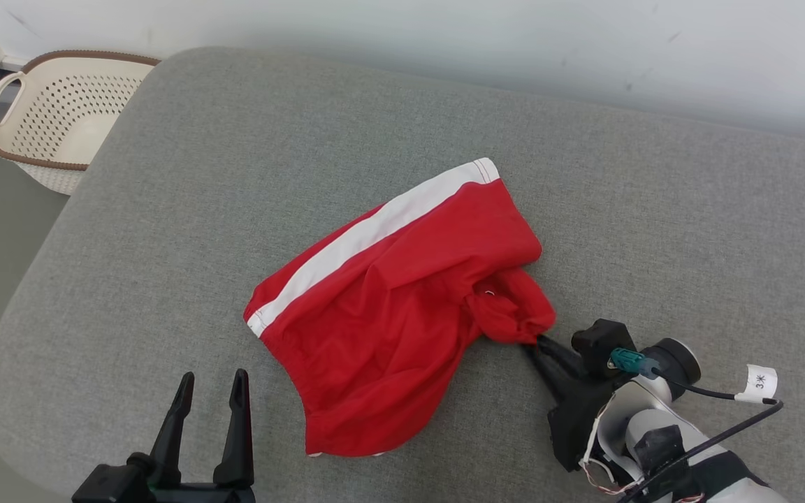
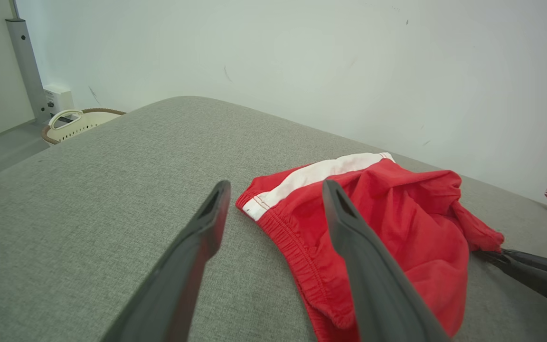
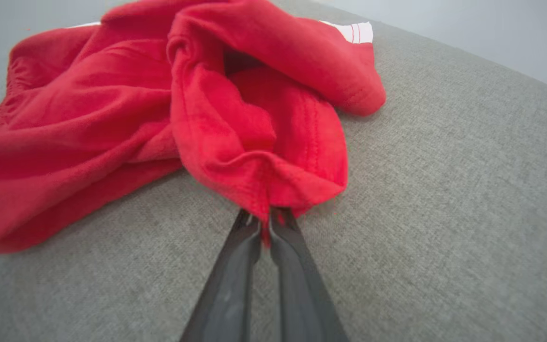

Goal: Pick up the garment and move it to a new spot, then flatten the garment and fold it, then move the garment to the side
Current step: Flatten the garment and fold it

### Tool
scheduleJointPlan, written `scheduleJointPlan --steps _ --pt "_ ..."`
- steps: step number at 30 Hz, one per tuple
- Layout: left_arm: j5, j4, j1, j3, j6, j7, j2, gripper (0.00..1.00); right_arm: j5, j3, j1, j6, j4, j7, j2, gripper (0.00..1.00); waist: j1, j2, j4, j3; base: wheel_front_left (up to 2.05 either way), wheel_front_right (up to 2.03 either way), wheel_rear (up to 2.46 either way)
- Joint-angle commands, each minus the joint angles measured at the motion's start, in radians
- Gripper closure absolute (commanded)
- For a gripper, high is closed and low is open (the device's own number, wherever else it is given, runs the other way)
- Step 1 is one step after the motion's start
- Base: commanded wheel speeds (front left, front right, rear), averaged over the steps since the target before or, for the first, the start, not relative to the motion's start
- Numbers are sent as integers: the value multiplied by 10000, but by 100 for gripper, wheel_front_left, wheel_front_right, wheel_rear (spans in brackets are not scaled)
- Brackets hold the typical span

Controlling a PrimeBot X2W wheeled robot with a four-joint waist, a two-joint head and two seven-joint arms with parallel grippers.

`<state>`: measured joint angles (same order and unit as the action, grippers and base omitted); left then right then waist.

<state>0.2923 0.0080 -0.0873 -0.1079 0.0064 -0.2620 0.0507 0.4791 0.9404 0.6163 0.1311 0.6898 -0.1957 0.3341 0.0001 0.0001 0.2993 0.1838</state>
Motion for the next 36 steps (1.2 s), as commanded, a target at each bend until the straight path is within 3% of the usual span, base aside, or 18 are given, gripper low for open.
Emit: scheduleJointPlan --steps 1,6,14,22,28,32,36 --pt "53 45 -42 16 27 -38 4 0 95 -51 76 -9 14 -133 -55 100 -1 -1 -6 -38 0 0 0" --pt "-65 124 131 133 25 -38 4 0 493 -489 14 -9 -266 -429 48 100 -1 -1 -125 -311 0 0 0" --pt "-140 133 367 231 -2 -38 3 0 1389 -1054 -472 -9 -2177 -34 770 100 -1 -1 -465 -718 0 0 0" --pt "-189 130 626 303 7 -38 3 0 1695 -2036 -1534 -9 -5378 1903 1756 100 -1 -1 -821 -1009 0 0 0" --pt "-170 103 705 320 32 -38 3 0 1620 -3089 -2657 -9 -7720 3851 2082 100 -1 -1 -927 -1103 0 0 0" --pt "-119 106 680 329 9 -38 3 0 1506 -3732 -3268 -9 -8558 4872 1972 100 -1 -1 -933 -1111 0 0 0" --pt "-92 110 606 271 -6 -38 5 0 1517 -3967 -3581 -9 -8568 5482 1688 100 -1 -1 -856 -1069 0 0 0"
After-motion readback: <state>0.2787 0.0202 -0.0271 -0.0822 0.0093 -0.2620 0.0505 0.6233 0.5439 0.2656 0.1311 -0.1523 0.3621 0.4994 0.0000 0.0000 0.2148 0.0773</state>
